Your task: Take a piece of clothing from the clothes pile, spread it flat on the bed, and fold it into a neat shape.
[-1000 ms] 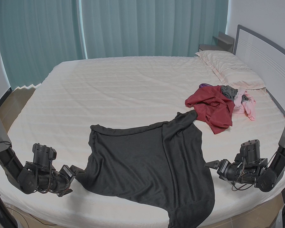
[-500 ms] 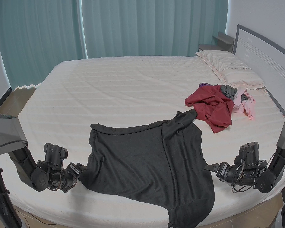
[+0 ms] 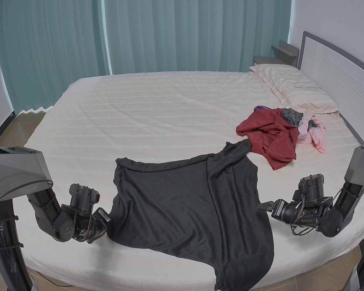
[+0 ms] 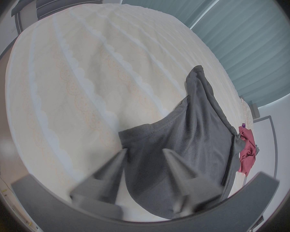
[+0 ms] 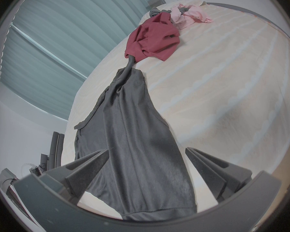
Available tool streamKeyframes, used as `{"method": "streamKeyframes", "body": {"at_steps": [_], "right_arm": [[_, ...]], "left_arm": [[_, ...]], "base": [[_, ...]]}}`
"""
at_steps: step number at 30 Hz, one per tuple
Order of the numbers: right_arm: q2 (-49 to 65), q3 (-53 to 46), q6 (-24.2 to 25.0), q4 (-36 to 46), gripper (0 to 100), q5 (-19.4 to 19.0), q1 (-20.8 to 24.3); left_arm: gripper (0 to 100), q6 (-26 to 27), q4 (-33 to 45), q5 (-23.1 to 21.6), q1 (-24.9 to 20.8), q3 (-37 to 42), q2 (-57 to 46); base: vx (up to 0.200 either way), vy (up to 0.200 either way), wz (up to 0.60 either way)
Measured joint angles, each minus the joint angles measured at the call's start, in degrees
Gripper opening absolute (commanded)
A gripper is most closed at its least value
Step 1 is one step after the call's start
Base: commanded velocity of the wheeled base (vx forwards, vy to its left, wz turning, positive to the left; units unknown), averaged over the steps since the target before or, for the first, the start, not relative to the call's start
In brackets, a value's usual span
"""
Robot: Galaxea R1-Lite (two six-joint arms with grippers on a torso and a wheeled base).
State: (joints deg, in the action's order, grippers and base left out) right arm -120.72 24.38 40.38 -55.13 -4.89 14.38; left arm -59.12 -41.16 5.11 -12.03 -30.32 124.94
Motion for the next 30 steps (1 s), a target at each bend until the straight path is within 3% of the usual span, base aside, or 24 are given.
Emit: {"method": "streamKeyframes", "body": {"at_steps": [6, 17, 30], "right_arm": [[-2.97, 5.28, -2.61, 4.3, 100, 0.22, -0.56], [-5.9, 12.74, -3.34, 9.47, 100, 0.51, -1.08], [-9.2, 18.31, -3.38, 12.29, 100, 0.51, -1.83]], "left_arm": [[0, 0.37, 0.16, 1.18, 0.63, 1.29, 0.22], [0, 6.96, 0.33, 3.67, 6.85, 6.4, -1.65], [0, 14.51, 2.4, 6.41, 9.51, 10.31, -3.15]], "base": [[0.0, 0.0, 0.0], [0.0, 0.0, 0.0], [0.0, 0.0, 0.0]]}}
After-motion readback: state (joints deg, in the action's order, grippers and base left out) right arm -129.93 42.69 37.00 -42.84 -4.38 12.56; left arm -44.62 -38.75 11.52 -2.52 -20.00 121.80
